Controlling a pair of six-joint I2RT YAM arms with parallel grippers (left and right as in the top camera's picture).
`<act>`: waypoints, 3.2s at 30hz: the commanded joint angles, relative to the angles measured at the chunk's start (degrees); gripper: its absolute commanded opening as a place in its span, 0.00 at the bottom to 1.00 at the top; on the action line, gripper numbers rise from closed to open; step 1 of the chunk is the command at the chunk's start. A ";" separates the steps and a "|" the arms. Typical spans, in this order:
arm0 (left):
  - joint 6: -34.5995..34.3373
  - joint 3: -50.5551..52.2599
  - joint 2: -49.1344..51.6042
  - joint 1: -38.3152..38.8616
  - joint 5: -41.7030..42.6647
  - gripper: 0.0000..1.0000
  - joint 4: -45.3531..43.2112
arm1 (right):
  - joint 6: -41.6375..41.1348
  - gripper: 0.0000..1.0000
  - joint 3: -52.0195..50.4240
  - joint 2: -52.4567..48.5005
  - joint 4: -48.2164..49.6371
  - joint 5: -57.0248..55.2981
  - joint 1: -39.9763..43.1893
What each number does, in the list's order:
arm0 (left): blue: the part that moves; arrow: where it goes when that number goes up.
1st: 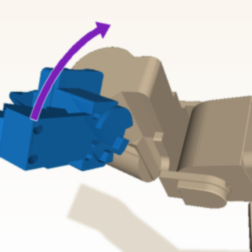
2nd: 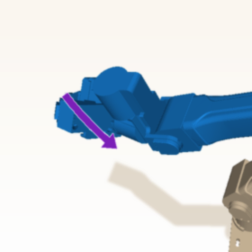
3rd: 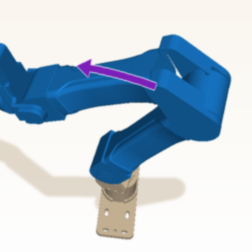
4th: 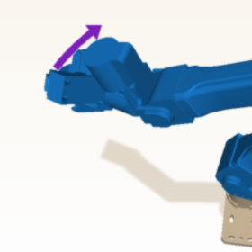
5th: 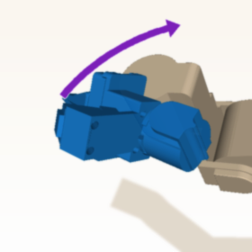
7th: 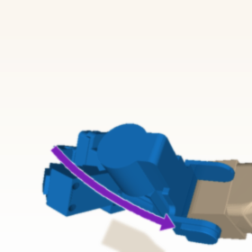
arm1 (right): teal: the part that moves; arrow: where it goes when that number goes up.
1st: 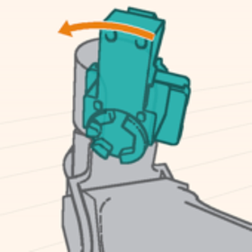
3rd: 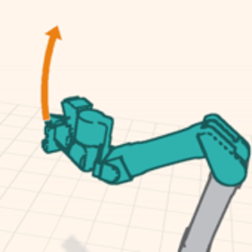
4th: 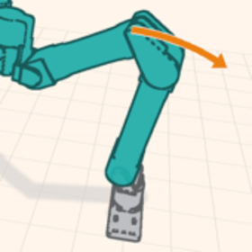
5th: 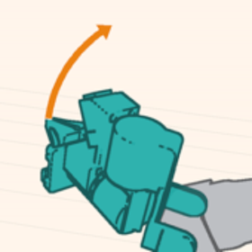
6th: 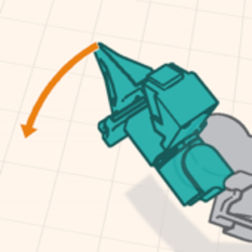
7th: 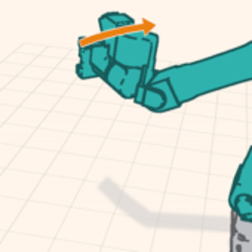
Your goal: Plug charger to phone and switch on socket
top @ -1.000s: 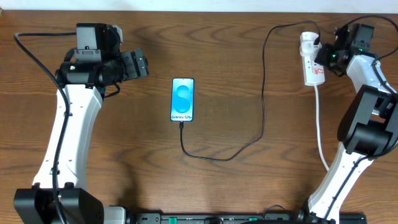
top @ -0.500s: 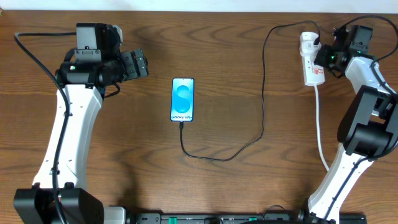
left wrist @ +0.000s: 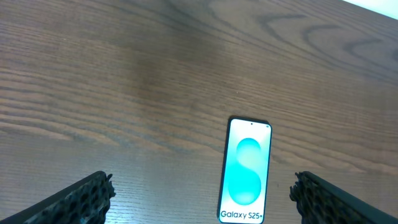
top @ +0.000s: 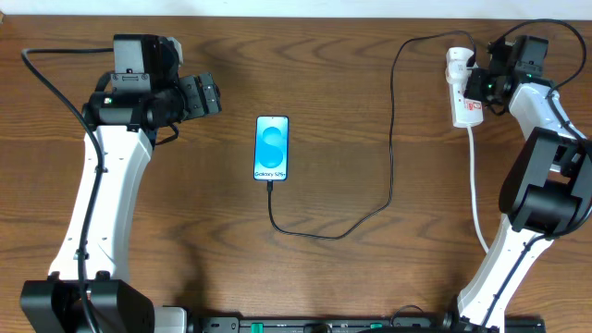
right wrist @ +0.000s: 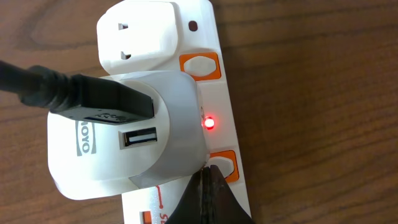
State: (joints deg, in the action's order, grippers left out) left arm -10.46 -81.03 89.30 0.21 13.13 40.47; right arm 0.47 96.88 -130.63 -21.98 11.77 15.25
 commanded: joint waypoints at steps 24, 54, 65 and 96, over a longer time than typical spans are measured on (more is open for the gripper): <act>0.52 -0.28 -0.50 -0.26 -0.76 0.95 0.04 | -12.66 0.18 -2.05 8.70 -2.51 15.82 6.51; 0.52 -0.28 -0.50 -0.26 -0.76 0.95 0.04 | 8.35 0.99 -2.05 54.60 -46.25 19.02 -2.40; 0.52 -0.28 -0.50 -0.26 -0.76 0.95 0.04 | 8.44 0.99 -2.05 65.92 -58.58 17.77 -3.34; 0.52 -0.28 -0.50 -0.26 -0.76 0.95 0.04 | -1.75 0.99 -68.39 112.30 12.50 2.23 -18.49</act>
State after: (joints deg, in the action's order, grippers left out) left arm -10.46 -81.03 89.30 0.21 12.93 40.47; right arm 3.36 35.31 -22.44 -13.28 20.03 -1.96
